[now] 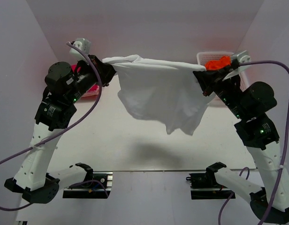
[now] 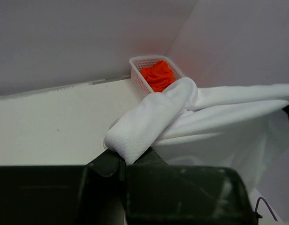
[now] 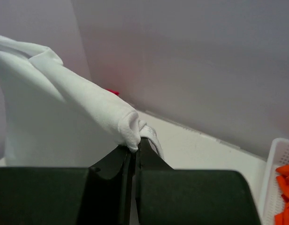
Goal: Fold and stack the t-shirts
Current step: Flatten out the tshirt
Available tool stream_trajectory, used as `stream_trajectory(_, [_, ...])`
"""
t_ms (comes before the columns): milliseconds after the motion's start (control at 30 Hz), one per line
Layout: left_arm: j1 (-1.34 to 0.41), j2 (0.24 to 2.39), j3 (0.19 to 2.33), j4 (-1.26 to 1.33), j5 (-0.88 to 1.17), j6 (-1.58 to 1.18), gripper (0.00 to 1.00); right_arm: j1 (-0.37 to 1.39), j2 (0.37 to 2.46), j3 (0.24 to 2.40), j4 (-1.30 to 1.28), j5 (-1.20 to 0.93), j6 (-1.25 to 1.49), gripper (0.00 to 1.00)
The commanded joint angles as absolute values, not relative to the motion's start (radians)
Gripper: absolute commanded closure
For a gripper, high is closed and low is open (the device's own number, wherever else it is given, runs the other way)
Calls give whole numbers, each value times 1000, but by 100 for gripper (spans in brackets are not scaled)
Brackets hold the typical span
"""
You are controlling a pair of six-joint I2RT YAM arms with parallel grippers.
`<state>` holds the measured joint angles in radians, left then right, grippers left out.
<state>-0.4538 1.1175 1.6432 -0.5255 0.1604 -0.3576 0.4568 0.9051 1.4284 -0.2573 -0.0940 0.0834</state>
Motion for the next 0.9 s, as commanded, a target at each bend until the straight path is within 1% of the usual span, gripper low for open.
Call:
stream_trajectory(0, [-414, 1199, 1614, -615, -11, -428, 100, 440, 949, 1355, -261, -80, 130, 100])
stream_trajectory(67, [-414, 1258, 1589, -646, -77, -466, 100, 440, 972, 1293, -275, -106, 172, 100])
stream_trajectory(100, [-414, 1332, 1589, -672, -92, -466, 100, 442, 1004, 1279, -262, -132, 182, 100])
stream_trajectory(167, [-414, 1414, 1565, -681, -136, -498, 100, 440, 1080, 1205, -236, -126, 227, 100])
stream_trajectory(200, [-404, 1502, 1554, -711, -165, -508, 100, 440, 1129, 1187, -230, -121, 245, 100])
stream_trajectory(233, [-403, 1503, 1554, -736, -195, -531, 100, 439, 1184, 1163, -226, -100, 252, 100])
stream_trajectory(267, [-394, 1599, 1581, -771, -213, -555, 82, 440, 1212, 1160, -232, -85, 258, 86])
stream_trajectory(300, [-384, 1647, 1601, -807, -224, -570, 57, 437, 1244, 1161, -235, -71, 256, 64])
stream_trajectory(333, [-383, 1690, 1624, -871, -263, -587, 21, 437, 1267, 1166, -239, -16, 256, 29])
stream_trajectory(367, [-383, 1762, 1685, -906, -273, -597, 0, 439, 1354, 1175, -274, -5, 262, 21])
stream_trajectory(400, [-374, 1787, 1716, -934, -273, -597, 0, 437, 1380, 1219, -296, 50, 261, 12])
stream_trajectory(433, [-374, 1802, 1754, -948, -303, -597, 0, 437, 1422, 1236, -337, 72, 265, 10])
stream_trajectory(500, [-374, 1812, 1764, -937, -313, -585, 0, 439, 1460, 1271, -362, 77, 261, 10])
stream_trajectory(633, [-405, 1786, 1744, -894, -259, -517, 0, 437, 1428, 1259, -351, 95, 281, 10])
stream_trajectory(667, [-414, 1770, 1717, -879, -194, -487, 0, 437, 1405, 1247, -368, 121, 296, 10])
stream_trajectory(700, [-414, 1761, 1717, -864, -193, -486, 0, 437, 1398, 1247, -380, 135, 304, 10])
stream_trajectory(733, [-414, 1752, 1666, -853, -105, -486, 0, 437, 1393, 1240, -394, 150, 323, 10])
stream_trajectory(800, [-443, 1712, 1602, -806, -5, -453, 0, 436, 1359, 1230, -448, 214, 368, 10])
stream_trajectory(867, [-497, 1688, 1508, -790, 37, -437, 0, 428, 1330, 1192, -475, 270, 391, 10])
